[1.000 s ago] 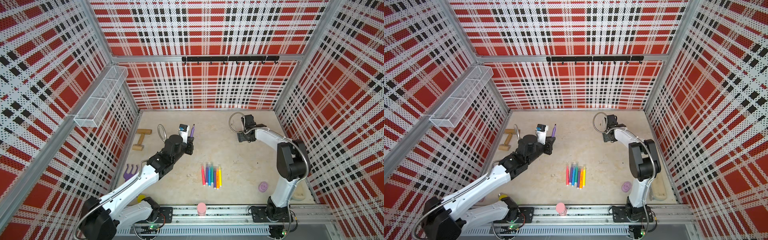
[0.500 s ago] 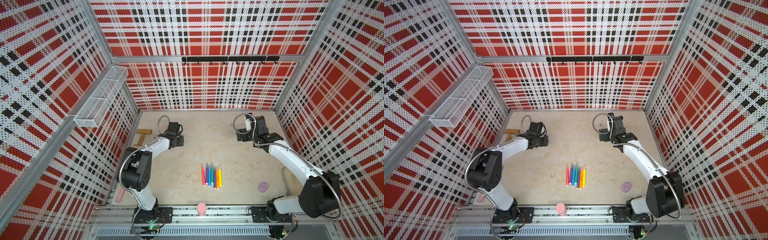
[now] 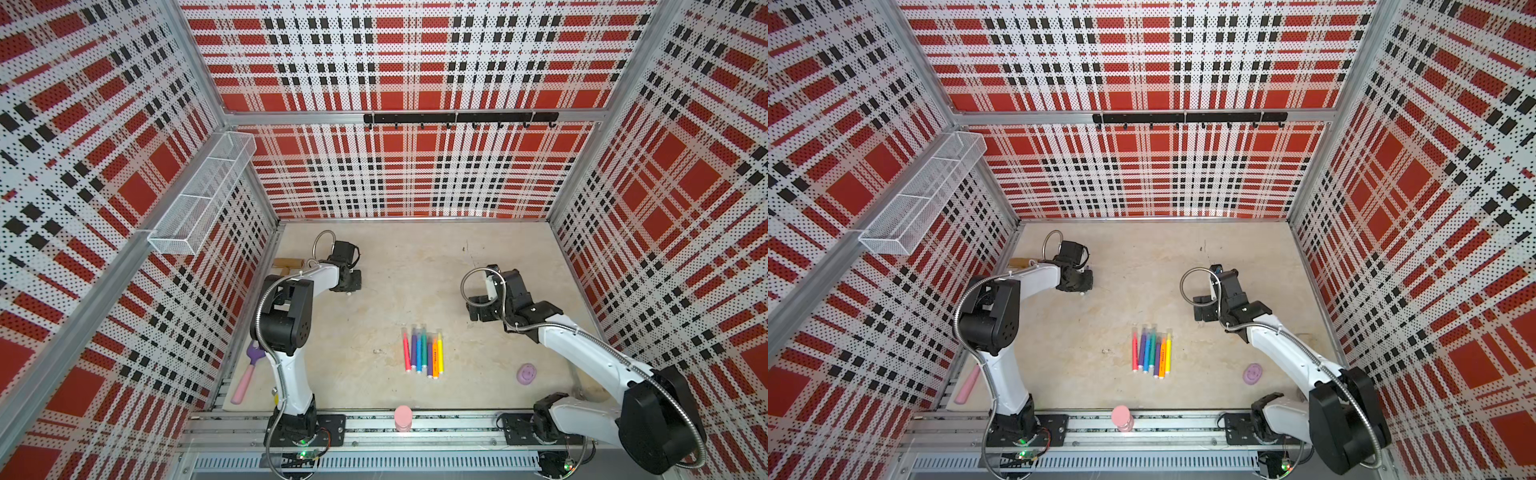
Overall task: Remove pen caps from pens
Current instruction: Place the pen at the top-left of the table, then pick up the pen from the bottom-center of the table.
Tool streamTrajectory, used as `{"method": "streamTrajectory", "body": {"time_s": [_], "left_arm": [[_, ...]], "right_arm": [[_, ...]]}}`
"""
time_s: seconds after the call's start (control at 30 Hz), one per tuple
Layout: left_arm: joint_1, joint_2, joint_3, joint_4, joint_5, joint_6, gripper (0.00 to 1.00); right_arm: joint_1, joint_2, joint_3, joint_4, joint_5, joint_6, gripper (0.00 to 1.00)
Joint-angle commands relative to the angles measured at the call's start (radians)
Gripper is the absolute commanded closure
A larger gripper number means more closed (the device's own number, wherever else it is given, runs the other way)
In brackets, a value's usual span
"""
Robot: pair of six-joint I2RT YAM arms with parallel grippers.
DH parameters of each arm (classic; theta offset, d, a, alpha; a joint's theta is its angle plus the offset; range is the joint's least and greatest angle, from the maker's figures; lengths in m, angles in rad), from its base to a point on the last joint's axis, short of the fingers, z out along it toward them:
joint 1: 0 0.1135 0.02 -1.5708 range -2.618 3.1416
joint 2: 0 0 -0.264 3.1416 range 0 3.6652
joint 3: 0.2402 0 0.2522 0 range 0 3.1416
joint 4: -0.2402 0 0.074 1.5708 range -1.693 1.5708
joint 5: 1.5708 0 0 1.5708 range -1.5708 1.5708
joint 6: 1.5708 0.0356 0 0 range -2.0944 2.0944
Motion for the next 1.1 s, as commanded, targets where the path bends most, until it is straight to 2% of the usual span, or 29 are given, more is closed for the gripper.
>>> {"method": "streamTrajectory", "body": {"time_s": [0.0,0.07,0.23,0.37,0.53,0.83,1.0,1.07], "left_arm": [[0.004,0.019,0.002,-0.054,0.011,0.002,0.74],[0.002,0.022,0.0,-0.054,0.013,0.004,0.63],[-0.001,0.013,-0.009,-0.054,0.008,0.001,0.5],[-0.003,-0.018,-0.015,-0.049,-0.005,-0.002,0.39],[-0.001,-0.12,-0.023,-0.027,-0.028,-0.014,0.27],[0.001,-0.24,-0.036,0.0,0.012,-0.039,0.18],[-0.025,-0.323,-0.04,0.008,0.013,-0.039,0.13],[-0.036,-0.37,-0.051,0.012,-0.003,-0.034,0.12]], "right_arm": [[0.058,-0.015,-0.026,0.102,-0.04,0.05,0.06],[0.094,-0.004,-0.047,0.132,-0.051,0.065,0.06],[0.163,0.027,-0.112,0.2,-0.052,0.136,0.08],[0.226,0.051,-0.165,0.246,-0.054,0.19,0.14],[0.273,0.038,-0.226,0.327,-0.061,0.27,0.21],[0.347,0.085,-0.206,0.308,0.006,0.317,0.26],[0.366,0.149,-0.199,0.314,0.039,0.34,0.32],[0.377,0.178,-0.185,0.292,0.092,0.361,0.33]]}}
